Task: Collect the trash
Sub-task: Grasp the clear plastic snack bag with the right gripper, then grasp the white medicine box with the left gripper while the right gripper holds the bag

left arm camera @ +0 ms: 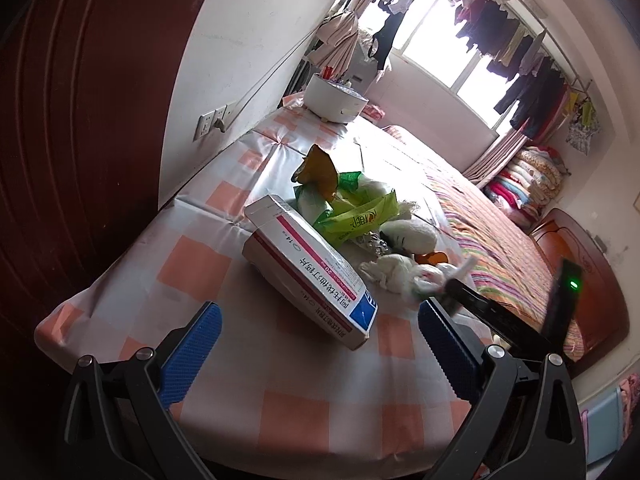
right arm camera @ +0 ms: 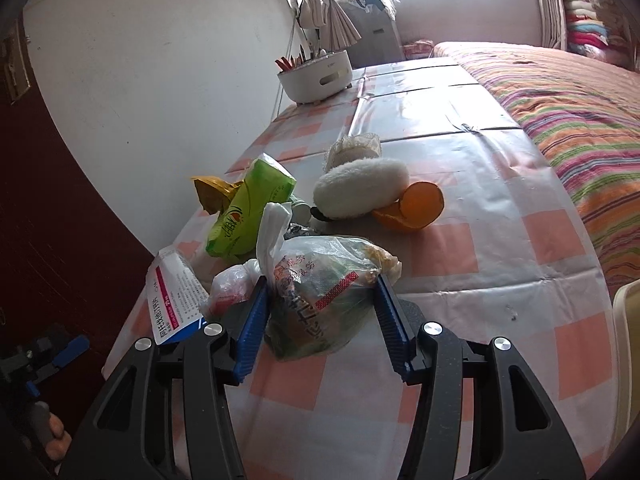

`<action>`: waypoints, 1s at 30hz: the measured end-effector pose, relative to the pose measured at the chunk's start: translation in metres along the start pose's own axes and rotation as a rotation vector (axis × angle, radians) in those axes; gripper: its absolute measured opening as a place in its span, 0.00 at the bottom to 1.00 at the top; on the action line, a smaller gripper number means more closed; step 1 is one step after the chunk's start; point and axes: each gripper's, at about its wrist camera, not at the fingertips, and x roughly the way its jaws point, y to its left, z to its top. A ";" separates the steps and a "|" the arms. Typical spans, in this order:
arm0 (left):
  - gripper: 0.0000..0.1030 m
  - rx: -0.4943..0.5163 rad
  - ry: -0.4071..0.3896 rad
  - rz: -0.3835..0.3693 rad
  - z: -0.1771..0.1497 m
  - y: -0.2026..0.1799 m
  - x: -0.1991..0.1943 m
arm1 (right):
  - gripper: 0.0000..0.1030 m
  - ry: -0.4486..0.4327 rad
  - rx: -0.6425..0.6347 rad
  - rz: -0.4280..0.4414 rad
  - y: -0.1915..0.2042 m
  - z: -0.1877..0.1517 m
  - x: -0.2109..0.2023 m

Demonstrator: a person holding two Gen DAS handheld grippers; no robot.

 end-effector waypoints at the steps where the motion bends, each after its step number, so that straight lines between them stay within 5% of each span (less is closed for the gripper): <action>1: 0.93 -0.002 0.001 0.006 0.002 -0.002 0.002 | 0.49 -0.008 0.000 0.001 -0.001 -0.001 -0.006; 5: 0.93 -0.044 0.020 0.027 0.010 -0.012 0.017 | 0.49 -0.027 0.011 0.026 -0.003 -0.006 -0.025; 18: 0.93 -0.355 0.181 -0.081 0.004 -0.001 0.071 | 0.49 -0.070 0.041 0.076 -0.015 -0.005 -0.052; 30: 0.93 -0.437 0.229 -0.116 0.009 0.007 0.100 | 0.49 -0.083 0.070 0.072 -0.030 -0.009 -0.063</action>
